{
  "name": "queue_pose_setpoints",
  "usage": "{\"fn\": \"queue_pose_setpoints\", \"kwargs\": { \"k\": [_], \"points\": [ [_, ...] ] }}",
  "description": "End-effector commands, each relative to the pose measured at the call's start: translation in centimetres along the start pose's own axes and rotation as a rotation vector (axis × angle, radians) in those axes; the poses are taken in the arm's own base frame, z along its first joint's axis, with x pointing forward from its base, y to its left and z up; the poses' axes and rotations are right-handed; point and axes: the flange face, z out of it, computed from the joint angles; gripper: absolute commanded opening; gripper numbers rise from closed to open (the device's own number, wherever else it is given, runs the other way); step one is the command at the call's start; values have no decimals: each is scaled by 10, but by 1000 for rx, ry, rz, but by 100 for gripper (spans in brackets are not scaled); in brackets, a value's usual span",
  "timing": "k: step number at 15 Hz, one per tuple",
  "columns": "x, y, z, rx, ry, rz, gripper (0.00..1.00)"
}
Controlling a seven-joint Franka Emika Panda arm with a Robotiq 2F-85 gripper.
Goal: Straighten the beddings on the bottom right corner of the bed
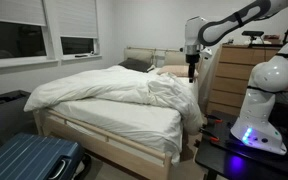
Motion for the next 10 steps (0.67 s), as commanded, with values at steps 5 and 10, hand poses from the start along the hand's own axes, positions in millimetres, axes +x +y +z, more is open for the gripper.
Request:
{"fn": "queue_pose_setpoints", "kwargs": {
  "k": [5, 10],
  "points": [
    [29, 3, -9, 37, 65, 87, 100],
    [85, 21, -16, 66, 224, 274, 100]
  ]
}}
